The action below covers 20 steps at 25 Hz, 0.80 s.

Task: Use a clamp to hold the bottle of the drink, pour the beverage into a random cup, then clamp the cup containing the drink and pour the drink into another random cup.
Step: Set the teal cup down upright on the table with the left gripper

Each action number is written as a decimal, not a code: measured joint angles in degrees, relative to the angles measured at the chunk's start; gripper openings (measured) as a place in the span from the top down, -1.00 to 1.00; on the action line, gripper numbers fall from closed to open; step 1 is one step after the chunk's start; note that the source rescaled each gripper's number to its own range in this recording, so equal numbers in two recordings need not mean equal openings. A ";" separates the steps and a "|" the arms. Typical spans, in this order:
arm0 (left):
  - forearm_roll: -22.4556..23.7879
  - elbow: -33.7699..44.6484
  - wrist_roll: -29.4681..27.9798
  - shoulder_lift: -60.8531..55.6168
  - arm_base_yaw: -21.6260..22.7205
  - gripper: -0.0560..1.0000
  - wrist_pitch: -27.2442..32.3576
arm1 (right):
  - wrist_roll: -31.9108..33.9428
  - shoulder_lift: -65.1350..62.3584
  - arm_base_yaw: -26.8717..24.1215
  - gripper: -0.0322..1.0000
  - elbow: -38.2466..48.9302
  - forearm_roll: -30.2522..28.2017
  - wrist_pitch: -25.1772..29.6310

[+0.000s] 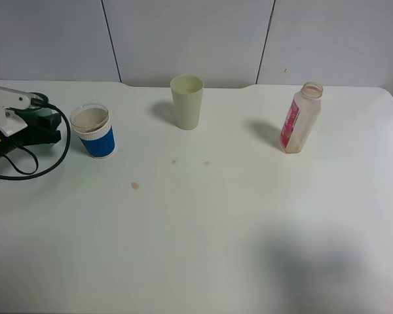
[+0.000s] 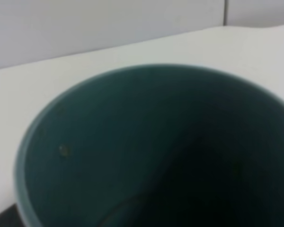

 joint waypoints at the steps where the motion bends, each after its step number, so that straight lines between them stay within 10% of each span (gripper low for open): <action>1: 0.43 -0.64 -0.58 0.43 0.00 0.88 0.00 | 0.00 0.00 0.00 -0.95 0.00 0.00 0.00; 20: 5.40 -4.47 1.14 4.24 -0.06 0.88 -1.18 | 0.00 0.00 0.00 -0.95 0.00 0.00 0.00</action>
